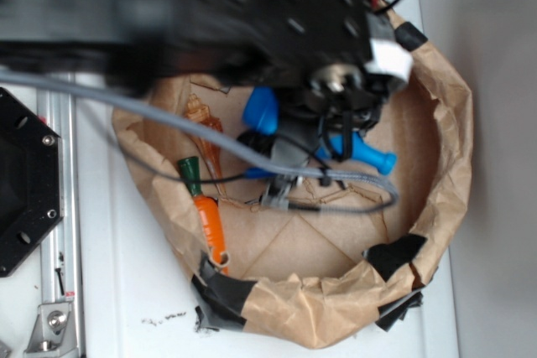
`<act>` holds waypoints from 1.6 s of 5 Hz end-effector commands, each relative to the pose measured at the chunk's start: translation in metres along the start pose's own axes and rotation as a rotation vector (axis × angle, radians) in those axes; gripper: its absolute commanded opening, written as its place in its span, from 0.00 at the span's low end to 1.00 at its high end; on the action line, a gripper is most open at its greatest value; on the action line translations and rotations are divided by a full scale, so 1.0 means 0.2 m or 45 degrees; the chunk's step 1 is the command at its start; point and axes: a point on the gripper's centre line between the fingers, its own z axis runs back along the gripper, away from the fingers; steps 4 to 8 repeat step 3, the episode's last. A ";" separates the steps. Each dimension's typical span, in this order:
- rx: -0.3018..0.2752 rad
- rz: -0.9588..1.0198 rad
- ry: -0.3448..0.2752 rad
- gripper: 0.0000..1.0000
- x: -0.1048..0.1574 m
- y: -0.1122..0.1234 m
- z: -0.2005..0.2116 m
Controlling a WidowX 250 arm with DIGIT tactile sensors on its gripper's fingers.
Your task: Grab the blue bottle.
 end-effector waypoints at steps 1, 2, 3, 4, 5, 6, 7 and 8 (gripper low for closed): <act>0.138 0.399 -0.203 0.00 -0.01 -0.06 0.49; 0.182 0.623 -0.192 0.00 -0.01 -0.05 0.48; 0.205 0.672 -0.168 0.00 -0.02 -0.02 0.45; 0.205 0.672 -0.168 0.00 -0.02 -0.02 0.45; 0.205 0.672 -0.168 0.00 -0.02 -0.02 0.45; 0.205 0.672 -0.168 0.00 -0.02 -0.02 0.45; 0.205 0.672 -0.168 0.00 -0.02 -0.02 0.45; 0.205 0.672 -0.168 0.00 -0.02 -0.02 0.45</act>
